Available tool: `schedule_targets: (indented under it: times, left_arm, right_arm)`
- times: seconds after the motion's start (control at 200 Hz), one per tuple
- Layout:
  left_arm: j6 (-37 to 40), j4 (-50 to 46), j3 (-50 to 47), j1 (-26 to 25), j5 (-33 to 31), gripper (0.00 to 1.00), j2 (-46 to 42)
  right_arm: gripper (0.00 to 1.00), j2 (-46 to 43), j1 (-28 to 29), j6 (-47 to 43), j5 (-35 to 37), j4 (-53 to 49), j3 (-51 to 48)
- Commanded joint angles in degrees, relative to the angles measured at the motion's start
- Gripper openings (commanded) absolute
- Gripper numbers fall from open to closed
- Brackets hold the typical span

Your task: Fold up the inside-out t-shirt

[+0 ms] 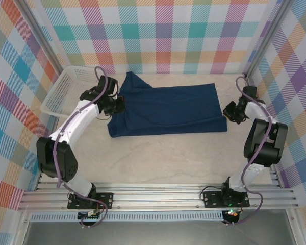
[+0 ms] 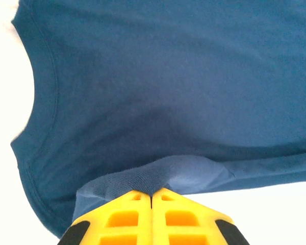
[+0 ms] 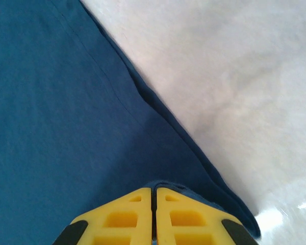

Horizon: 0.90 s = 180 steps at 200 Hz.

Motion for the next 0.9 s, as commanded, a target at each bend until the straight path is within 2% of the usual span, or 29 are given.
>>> schedule_targets:
  times: [0.0, 0.29, 0.63, 0.895]
  left_arm:
    - [1.9, 0.4, 4.2, 1.7, 2.2, 0.0, 3.9]
    - [2.2, -0.2, 14.4, 5.0, 5.8, 0.0, 14.0]
    - [1.8, -0.9, 22.3, 7.1, 8.4, 0.0, 20.0]
    - [1.4, -1.1, 25.7, 7.2, 9.4, 0.0, 24.7]
  right_arm:
    - [0.09, 3.2, 0.7, 0.8, -0.5, 0.4, 4.0]
    - [0.09, 9.9, 3.0, 0.6, 0.4, -0.7, 11.0]
    - [0.09, 13.9, 3.5, -0.1, 1.9, -2.8, 16.8]
    - [0.08, 15.2, 3.5, -0.3, 3.1, -2.8, 17.7]
